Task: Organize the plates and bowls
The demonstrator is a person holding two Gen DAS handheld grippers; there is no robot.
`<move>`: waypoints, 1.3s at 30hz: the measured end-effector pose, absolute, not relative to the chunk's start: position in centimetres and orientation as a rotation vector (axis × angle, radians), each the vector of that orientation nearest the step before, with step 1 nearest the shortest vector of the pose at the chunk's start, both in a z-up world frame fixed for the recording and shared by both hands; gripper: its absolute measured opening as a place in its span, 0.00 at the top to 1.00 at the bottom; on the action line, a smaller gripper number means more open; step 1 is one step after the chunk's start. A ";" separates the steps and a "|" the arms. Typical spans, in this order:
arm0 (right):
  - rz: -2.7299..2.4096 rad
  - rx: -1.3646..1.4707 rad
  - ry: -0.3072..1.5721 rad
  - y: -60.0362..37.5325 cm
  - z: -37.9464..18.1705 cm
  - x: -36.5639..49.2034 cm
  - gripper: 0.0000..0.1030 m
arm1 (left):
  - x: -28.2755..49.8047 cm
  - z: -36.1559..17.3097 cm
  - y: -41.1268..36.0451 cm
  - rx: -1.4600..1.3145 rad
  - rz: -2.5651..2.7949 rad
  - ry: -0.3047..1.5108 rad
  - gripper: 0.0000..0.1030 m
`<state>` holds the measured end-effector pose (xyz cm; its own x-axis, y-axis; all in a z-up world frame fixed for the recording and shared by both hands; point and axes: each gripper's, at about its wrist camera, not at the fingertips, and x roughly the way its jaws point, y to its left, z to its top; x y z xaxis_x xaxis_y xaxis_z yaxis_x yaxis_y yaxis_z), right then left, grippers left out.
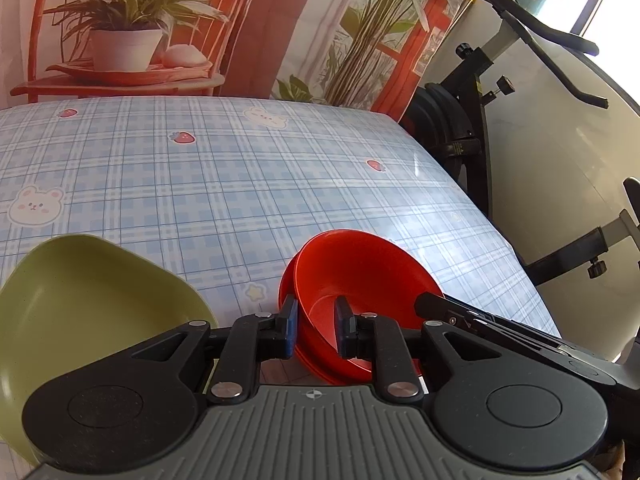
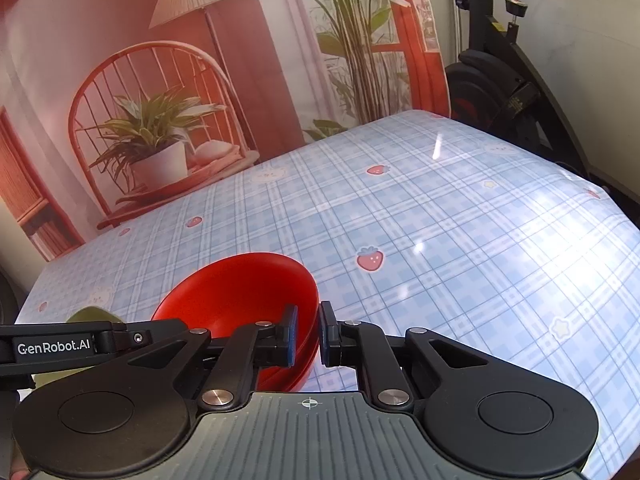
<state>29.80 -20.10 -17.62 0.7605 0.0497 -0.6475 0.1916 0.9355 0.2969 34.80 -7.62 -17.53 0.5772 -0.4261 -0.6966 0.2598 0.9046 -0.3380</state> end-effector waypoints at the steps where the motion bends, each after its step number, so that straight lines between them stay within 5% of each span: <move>1: -0.079 0.358 0.707 -20.1 -17.6 29.8 0.88 | 34.8 -17.4 -7.6 -0.205 -0.399 0.867 0.81; 10: -0.081 0.368 0.721 -20.2 -17.9 29.7 0.85 | 34.5 -17.4 -7.1 -0.221 -0.376 0.861 0.71; 39: -0.045 0.456 0.754 -20.8 -19.6 30.6 0.86 | 35.7 -19.5 -8.2 -0.259 -0.371 0.903 0.75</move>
<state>30.60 -20.80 -19.56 0.7327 0.1214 -0.6697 0.2005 0.9018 0.3829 35.65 -8.23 -19.52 0.5625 -0.4186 -0.7130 0.2038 0.9059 -0.3711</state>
